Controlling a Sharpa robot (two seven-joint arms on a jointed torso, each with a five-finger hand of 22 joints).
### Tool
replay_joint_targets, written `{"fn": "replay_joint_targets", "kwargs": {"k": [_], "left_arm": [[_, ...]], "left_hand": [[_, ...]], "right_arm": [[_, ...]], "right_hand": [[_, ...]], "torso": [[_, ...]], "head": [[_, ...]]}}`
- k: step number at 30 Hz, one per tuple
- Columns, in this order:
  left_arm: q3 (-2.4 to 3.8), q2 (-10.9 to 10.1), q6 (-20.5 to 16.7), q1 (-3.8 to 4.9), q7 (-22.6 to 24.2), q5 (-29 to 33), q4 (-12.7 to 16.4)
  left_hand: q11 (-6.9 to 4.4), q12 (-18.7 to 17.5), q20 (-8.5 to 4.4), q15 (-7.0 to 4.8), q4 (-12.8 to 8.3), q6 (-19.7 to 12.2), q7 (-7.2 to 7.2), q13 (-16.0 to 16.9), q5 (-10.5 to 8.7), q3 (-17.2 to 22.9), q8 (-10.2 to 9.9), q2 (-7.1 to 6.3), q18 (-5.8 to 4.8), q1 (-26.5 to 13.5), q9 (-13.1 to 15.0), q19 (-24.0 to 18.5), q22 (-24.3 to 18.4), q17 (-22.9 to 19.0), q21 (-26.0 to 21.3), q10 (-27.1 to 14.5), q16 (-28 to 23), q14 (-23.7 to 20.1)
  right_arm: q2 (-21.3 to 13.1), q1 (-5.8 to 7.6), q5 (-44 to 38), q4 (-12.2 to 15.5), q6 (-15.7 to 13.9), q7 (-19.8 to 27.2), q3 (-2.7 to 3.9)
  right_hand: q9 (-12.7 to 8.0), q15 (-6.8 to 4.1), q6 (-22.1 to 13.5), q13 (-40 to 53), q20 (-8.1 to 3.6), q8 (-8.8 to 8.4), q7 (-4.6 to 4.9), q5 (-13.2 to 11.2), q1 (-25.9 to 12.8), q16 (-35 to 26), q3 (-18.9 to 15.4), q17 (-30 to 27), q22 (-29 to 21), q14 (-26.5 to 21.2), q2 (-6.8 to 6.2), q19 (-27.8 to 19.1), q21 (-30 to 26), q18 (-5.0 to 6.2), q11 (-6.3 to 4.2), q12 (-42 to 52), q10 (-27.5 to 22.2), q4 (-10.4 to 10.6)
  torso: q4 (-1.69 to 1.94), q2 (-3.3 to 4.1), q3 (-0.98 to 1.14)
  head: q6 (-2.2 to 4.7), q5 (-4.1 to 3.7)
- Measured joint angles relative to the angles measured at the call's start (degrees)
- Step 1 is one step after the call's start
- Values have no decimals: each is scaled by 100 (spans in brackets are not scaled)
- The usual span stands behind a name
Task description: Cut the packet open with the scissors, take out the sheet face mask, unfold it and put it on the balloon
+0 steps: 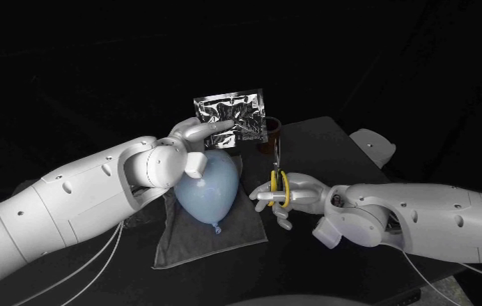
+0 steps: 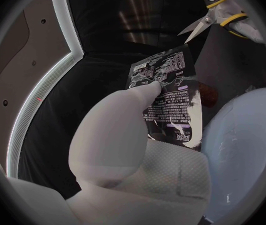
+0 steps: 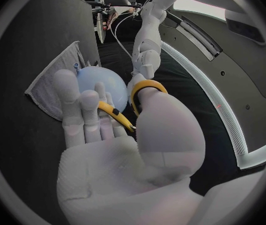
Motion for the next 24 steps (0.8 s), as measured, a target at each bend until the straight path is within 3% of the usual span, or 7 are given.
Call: {"fn": "replay_joint_targets", "kwargs": {"k": [6,17,24], "left_arm": [[0,7,0,0,-12,0,-29],[1,15,0,1,-21,0,-63],[1,15,7,2,-26,-1,-64]], "left_hand": [[0,0,0,0,0,20,20,0,0,0,0,-8,-1,-8,0,0,0,0,0,0,0,0],[2,0,-21,1,-25,20,20,0,0,24,-7,-9,-20,-8,0,21,0,3,0,-2,0,0],[2,0,-21,9,-26,19,19,0,-2,24,-8,2,51,4,0,21,-1,6,0,-2,0,8]], "right_arm": [[40,3,-277,-77,-162,-25,0],[161,-9,-534,-143,-323,-155,-3],[264,-11,-610,-219,-366,-245,-3]], "right_hand": [[73,66,-198,-174,61,105,39,0,63,55,-325,-88,-72,-185,8,-61,-62,1,60,0,-265,69],[174,66,-262,-317,83,279,61,0,218,290,-673,-79,69,-185,163,-37,172,-3,61,138,-266,171],[198,65,-263,-368,74,346,60,0,290,377,-806,-70,151,-120,235,16,302,-9,77,193,-250,221]], "torso": [[6,-2,-4],[3,-2,-4],[0,-2,-1]], "head": [[10,-5],[32,12],[52,21]]}}
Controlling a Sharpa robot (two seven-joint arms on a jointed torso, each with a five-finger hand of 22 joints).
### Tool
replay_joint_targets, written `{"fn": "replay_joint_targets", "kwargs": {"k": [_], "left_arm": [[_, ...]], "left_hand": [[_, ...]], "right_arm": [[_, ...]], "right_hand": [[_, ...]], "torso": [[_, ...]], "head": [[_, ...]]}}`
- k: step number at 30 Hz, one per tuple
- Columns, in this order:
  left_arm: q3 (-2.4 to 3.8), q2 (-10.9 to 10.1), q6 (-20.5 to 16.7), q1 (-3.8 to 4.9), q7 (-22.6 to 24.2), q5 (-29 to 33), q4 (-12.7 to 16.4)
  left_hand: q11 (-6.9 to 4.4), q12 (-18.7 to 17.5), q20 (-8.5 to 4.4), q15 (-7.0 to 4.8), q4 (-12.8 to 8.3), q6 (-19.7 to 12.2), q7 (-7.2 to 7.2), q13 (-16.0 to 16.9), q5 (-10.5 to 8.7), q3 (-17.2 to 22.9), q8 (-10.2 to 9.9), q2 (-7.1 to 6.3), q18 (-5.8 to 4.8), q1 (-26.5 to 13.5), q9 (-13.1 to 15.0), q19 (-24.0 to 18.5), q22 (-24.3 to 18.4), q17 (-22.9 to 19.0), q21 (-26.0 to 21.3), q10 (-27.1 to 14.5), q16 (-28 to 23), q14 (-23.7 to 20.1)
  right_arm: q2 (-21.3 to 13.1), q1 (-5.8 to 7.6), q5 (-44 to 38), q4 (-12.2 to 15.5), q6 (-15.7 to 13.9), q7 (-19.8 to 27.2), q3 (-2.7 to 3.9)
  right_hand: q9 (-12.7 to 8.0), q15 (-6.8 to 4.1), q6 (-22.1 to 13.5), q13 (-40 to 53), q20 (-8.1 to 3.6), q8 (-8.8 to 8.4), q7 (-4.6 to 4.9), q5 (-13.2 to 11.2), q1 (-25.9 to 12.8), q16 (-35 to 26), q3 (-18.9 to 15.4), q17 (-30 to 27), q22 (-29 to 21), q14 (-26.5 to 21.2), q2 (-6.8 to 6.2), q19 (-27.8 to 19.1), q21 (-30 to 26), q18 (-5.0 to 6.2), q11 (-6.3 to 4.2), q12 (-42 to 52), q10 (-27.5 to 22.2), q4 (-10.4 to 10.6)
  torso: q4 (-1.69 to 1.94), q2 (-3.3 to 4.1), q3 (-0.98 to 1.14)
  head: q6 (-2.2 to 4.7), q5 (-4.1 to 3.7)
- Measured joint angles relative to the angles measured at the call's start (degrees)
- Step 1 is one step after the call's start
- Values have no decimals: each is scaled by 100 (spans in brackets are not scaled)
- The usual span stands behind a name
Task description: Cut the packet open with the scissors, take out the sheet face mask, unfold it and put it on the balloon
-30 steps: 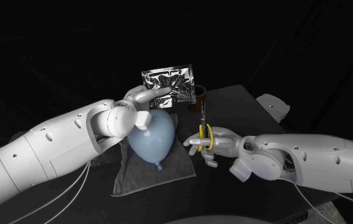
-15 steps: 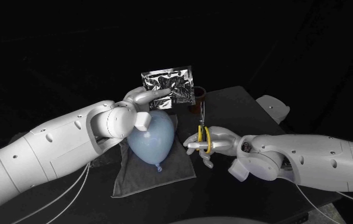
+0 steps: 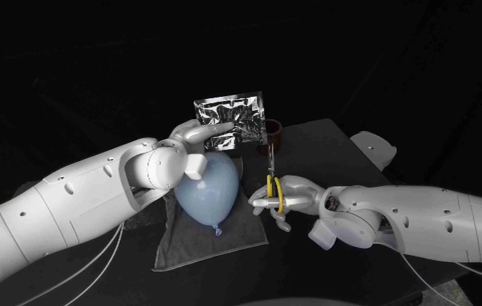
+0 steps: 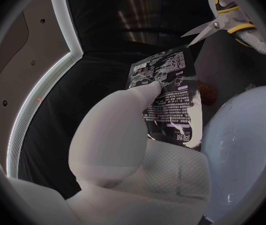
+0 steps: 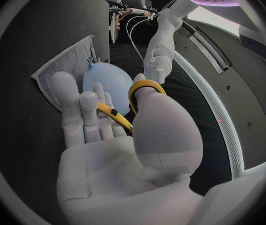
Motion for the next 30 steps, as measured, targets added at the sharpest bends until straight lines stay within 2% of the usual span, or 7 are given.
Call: {"fn": "replay_joint_targets", "kwargs": {"k": [11,22,30], "left_arm": [[0,-4,22,5,-2,-4,-27],[2,-3,39,33,-9,-12,-46],[2,13,54,37,-17,-14,-56]], "left_hand": [[2,0,0,1,0,-2,-2,0,-2,0,13,0,1,0,0,0,0,-1,0,-2,0,1],[-12,0,0,2,0,-11,-11,0,-14,-1,13,-1,-3,0,0,-1,0,-2,0,12,0,2],[-12,0,0,2,-6,-12,-12,0,3,-8,12,-2,-5,-1,0,-1,-1,3,0,11,0,2]], "right_arm": [[6,24,-64,71,-50,-77,0],[33,215,-113,111,-77,-121,1],[139,304,-122,-56,-77,-155,3]], "right_hand": [[14,1,-1,-25,19,44,-1,0,29,22,-71,-17,7,0,30,19,23,-5,0,32,0,7],[28,20,-1,-55,19,90,-3,0,83,45,-109,-44,21,19,84,18,23,-14,15,55,15,14],[35,21,2,-73,19,111,-7,0,97,50,-157,-51,31,19,98,18,66,-48,15,55,15,30]], "torso": [[-5,1,1],[-1,3,1],[2,4,1]], "head": [[15,15],[22,25],[28,27]]}}
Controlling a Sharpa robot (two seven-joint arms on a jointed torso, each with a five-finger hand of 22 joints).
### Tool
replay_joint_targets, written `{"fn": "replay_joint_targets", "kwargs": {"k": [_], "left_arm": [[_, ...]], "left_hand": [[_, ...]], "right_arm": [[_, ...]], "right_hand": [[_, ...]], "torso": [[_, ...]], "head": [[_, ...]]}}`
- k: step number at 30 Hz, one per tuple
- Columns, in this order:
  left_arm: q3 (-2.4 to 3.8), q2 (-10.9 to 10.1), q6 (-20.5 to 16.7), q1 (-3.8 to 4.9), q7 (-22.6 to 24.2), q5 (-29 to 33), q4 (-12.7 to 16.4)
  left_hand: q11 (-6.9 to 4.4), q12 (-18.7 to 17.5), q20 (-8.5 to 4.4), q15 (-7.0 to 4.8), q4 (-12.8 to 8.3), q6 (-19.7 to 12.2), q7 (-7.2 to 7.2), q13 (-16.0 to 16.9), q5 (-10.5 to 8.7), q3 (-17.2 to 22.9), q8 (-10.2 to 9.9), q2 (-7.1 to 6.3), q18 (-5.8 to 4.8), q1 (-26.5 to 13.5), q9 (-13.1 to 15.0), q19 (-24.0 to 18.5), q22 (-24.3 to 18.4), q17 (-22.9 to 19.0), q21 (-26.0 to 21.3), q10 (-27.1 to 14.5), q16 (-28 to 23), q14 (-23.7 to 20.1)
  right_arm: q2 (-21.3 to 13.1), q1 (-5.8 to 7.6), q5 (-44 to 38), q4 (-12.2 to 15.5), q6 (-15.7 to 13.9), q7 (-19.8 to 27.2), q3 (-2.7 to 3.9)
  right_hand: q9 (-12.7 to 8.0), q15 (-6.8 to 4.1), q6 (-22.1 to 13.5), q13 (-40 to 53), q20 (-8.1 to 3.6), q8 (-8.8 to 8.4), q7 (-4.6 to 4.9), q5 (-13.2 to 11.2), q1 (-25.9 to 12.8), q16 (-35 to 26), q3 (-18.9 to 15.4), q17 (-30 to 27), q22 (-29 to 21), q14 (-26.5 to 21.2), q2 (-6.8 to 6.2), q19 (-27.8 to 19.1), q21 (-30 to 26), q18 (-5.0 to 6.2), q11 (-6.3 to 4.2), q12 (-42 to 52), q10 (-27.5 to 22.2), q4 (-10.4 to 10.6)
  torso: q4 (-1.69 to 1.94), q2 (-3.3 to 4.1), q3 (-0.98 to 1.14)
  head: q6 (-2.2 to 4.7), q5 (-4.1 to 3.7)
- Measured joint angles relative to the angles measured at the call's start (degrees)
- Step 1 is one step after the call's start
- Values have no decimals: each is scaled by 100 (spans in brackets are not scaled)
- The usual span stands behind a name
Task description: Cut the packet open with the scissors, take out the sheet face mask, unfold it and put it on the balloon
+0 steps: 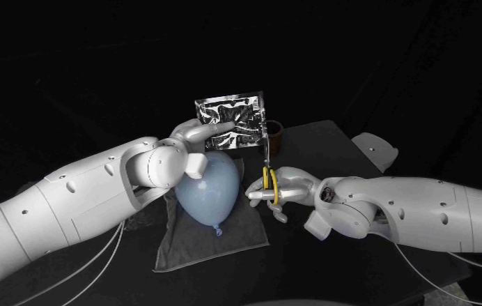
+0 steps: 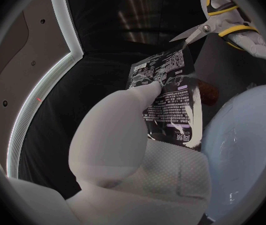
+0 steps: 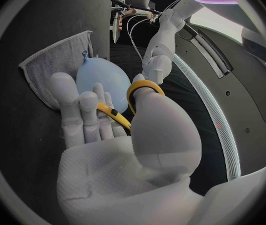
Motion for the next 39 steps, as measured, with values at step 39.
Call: {"fn": "replay_joint_targets", "kwargs": {"k": [39], "left_arm": [[0,-2,76,17,-56,-93,-57]], "left_hand": [[8,-21,0,-13,-40,12,12,-1,-5,39,10,-16,-41,-17,0,-1,0,5,0,-8,0,31]], "right_arm": [[168,19,-42,-178,34,-168,-5]], "right_hand": [[14,2,2,-73,0,89,27,0,82,25,-181,-79,-1,0,83,-1,-1,43,0,50,-1,71]], "torso": [[-11,-1,6]], "head": [[-13,27]]}}
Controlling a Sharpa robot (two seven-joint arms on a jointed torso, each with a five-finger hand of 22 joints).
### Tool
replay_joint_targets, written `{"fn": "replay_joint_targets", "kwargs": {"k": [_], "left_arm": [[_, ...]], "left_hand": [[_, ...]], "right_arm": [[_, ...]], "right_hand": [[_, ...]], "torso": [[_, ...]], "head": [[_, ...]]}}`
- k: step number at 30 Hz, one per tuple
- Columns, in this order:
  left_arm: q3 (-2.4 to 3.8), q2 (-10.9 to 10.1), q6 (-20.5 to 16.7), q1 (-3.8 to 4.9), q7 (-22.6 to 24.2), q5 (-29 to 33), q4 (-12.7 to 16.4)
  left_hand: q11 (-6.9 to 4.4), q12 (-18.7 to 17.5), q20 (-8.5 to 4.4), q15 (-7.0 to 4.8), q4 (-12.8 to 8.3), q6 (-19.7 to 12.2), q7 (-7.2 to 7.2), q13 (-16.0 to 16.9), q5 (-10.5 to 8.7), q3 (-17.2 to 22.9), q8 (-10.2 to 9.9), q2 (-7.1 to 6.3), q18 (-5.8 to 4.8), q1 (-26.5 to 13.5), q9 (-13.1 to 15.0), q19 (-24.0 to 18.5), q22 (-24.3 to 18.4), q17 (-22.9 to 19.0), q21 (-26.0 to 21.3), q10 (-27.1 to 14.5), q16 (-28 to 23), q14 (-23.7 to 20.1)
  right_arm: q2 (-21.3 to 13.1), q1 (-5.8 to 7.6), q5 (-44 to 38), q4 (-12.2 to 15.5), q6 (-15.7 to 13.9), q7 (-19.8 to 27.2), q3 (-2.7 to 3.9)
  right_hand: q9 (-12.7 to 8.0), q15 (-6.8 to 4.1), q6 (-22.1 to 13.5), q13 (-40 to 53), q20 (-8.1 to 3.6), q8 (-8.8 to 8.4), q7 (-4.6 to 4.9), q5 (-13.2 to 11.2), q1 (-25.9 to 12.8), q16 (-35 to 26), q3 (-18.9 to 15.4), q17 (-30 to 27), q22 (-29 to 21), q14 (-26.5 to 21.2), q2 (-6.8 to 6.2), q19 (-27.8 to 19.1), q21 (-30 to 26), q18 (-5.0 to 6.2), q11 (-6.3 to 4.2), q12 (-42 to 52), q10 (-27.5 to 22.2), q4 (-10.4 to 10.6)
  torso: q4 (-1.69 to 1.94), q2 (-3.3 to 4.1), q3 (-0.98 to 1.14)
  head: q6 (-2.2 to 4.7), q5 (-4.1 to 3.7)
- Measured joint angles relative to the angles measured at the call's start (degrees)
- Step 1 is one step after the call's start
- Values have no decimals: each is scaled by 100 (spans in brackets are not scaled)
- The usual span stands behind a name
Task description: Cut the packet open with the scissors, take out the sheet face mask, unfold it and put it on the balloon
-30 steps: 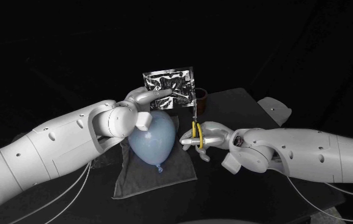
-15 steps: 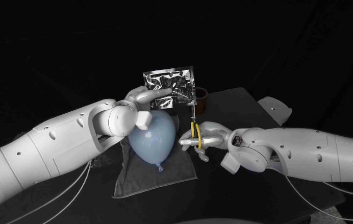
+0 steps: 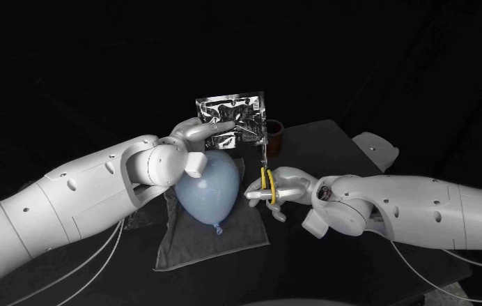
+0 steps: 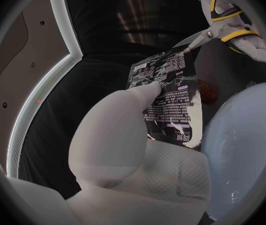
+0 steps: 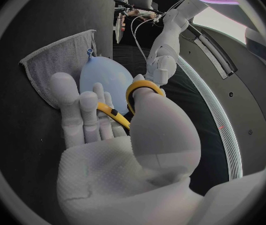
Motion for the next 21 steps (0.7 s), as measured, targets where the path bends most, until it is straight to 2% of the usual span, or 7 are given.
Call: {"fn": "replay_joint_targets", "kwargs": {"k": [21], "left_arm": [[-1,5,150,2,-87,-75,-11]], "left_hand": [[-19,-1,-3,1,0,-11,-10,-4,-12,0,-5,18,-5,-26,0,2,0,6,0,19,0,1]], "right_arm": [[70,3,4,-65,20,-35,1]], "right_hand": [[5,0,8,-22,0,22,-10,0,23,14,-56,-37,-14,0,23,0,-1,-41,0,23,0,24]], "torso": [[4,4,-7]], "head": [[-2,19]]}}
